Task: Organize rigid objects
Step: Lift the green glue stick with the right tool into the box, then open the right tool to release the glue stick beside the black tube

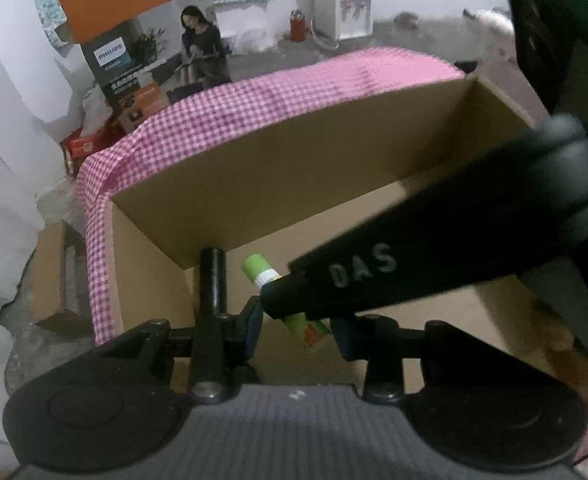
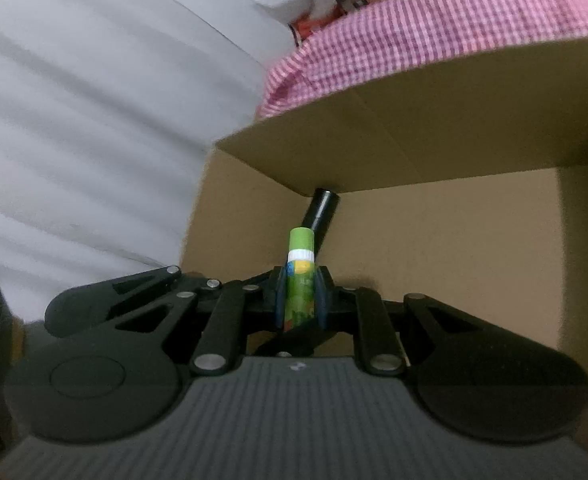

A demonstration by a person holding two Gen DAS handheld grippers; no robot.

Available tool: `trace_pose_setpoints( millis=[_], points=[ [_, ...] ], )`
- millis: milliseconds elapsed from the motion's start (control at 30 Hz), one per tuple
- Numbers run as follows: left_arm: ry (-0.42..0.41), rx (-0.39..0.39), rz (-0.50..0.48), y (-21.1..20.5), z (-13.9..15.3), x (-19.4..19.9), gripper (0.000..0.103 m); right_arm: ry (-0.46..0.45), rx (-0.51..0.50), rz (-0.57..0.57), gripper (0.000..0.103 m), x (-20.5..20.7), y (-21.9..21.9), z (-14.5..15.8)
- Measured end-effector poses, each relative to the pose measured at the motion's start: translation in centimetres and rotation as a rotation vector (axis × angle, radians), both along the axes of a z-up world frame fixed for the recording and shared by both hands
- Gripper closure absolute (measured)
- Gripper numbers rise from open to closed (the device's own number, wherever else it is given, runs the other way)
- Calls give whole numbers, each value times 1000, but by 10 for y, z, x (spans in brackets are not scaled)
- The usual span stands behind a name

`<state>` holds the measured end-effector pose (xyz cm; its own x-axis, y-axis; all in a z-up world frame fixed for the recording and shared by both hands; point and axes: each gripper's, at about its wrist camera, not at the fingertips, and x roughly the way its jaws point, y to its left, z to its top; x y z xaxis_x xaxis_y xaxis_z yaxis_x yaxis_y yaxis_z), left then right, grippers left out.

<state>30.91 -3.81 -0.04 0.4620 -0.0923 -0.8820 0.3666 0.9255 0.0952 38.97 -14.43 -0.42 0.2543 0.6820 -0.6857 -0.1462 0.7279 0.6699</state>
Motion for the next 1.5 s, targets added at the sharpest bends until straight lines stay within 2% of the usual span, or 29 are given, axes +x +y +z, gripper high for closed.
trace_pose_setpoints(
  millis=[133, 200, 267, 333, 433, 500, 667, 767, 867, 1100, 1233, 1367, 1500],
  points=[
    [40, 16, 17, 1, -11, 6, 63, 77, 24, -8, 89, 7, 0, -24],
    [47, 15, 19, 1, -12, 5, 58, 102, 29, -9, 89, 9, 1, -32],
    [48, 16, 20, 1, -11, 5, 49, 124, 31, -12, 88, 11, 2, -39],
    [43, 20, 20, -1, -8, 3, 46, 146, 41, -14, 87, 14, 3, -44],
    [37, 13, 19, -1, -5, 2, 39, 169, 55, -19, 85, 15, 3, -46],
    [34, 5, 22, -1, -2, 2, 38, 182, 68, -33, 80, 15, 1, -47],
    [-8, -18, 26, 1, 12, -5, 28, 151, 91, -51, 73, 9, -8, -39],
    [-30, -39, 23, 2, 25, -14, 28, 108, 112, -66, 70, 2, -23, -26],
    [-58, -66, 15, 4, 41, -27, 26, 47, 118, -85, 59, -13, -43, -7],
    [-173, -128, -38, 7, 88, -78, 17, -135, 101, -119, 51, -86, -97, 46],
    [-251, -174, -72, 11, 109, -122, 7, -259, 110, -141, 45, -142, -127, 72],
    [-284, -228, -64, 21, 104, -165, 2, -367, 74, -163, 35, -202, -149, 79],
    [-253, -250, -59, 25, 74, -203, 2, -372, 14, -160, 34, -245, -152, 56]
  ],
)
